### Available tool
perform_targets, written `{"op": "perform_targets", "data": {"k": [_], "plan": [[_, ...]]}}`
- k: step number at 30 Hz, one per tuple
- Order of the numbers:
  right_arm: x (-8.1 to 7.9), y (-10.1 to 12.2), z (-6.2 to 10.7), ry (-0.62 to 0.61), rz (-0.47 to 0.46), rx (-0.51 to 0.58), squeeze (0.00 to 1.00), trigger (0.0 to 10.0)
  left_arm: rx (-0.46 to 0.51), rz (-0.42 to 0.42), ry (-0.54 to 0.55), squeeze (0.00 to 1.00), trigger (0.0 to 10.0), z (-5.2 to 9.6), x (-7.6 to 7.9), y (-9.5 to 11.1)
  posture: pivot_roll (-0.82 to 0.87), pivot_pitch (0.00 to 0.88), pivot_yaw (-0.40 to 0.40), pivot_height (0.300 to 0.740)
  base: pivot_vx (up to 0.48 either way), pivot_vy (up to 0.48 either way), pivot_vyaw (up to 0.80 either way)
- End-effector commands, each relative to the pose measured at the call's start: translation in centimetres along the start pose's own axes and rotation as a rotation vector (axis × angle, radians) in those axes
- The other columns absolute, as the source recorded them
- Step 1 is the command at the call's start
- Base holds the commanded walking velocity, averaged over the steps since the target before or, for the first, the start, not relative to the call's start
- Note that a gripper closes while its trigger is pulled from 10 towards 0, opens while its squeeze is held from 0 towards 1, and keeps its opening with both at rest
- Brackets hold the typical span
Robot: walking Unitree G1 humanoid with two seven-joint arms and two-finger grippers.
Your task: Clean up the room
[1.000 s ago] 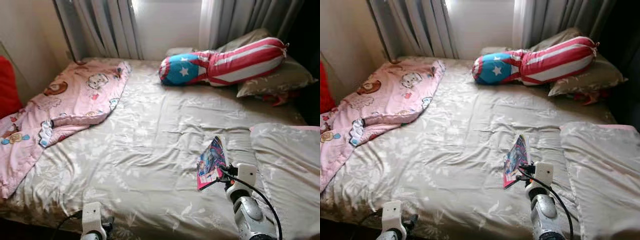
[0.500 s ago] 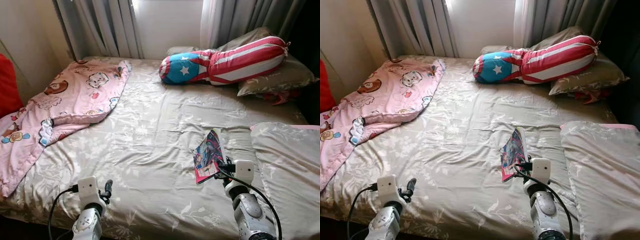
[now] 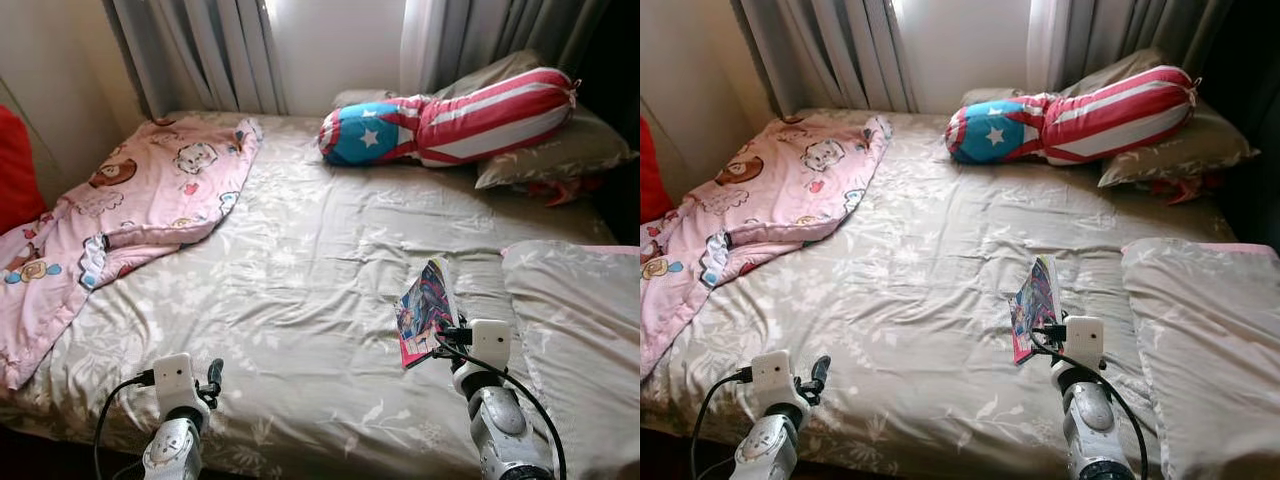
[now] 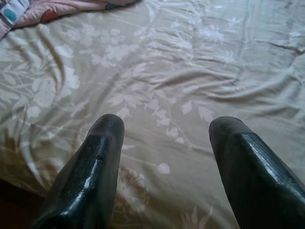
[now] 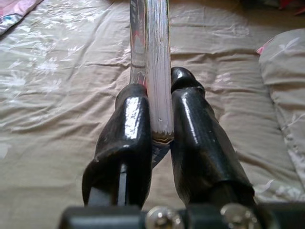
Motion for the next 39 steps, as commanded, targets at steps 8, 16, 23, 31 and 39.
{"op": "perform_targets", "data": {"k": [8, 16, 23, 31, 39], "plan": [[0.04, 0.64, -0.08, -0.014, 0.009, 0.039, 0.0, 10.0, -0.01, -0.025, -0.007, 0.0, 10.0, 0.1, -0.35, -0.17, -0.12, 0.0, 0.061, 0.671, 0.0, 0.0, 0.0], [0.15, 0.88, -0.24, -0.026, -0.002, 0.048, 0.0, 10.0, -0.005, -0.031, -0.013, 0.0, 10.0, 0.03, -0.47, 0.01, -0.12, 0.0, 0.06, 0.646, 0.0, 0.0, 0.0], [-0.13, 1.08, -0.41, -0.015, -0.004, 0.053, 0.0, 10.0, -0.001, -0.034, -0.018, 0.0, 10.0, -0.02, -0.49, 0.11, -0.11, 0.0, 0.056, 0.646, 0.0, 0.0, 0.0], [-0.35, 1.35, -0.51, 0.001, -0.015, 0.068, 0.0, 10.0, -0.002, -0.036, -0.024, 0.0, 10.0, -0.09, -0.51, 0.19, -0.11, 0.0, 0.055, 0.646, 0.0, 0.0, 0.0], [-0.19, 1.07, -0.58, -0.008, 0.001, 0.038, 0.0, 10.0, 0.002, -0.036, -0.025, 0.0, 10.0, -0.16, -0.51, 0.33, -0.11, 0.0, 0.056, 0.626, 0.0, 0.0, 0.0]]}}
Point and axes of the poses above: a point about 5 cm out from each wrist's last joint towards the gripper, its own z axis pointing back from the gripper into the wrist, its own y axis along the axis of the wrist's last joint, x = y × z, the point moved 2 cm from there along -z, pointing out of the wrist towards the gripper, and after that the axes turned 1 degree about -z, right-handed, at the moved point
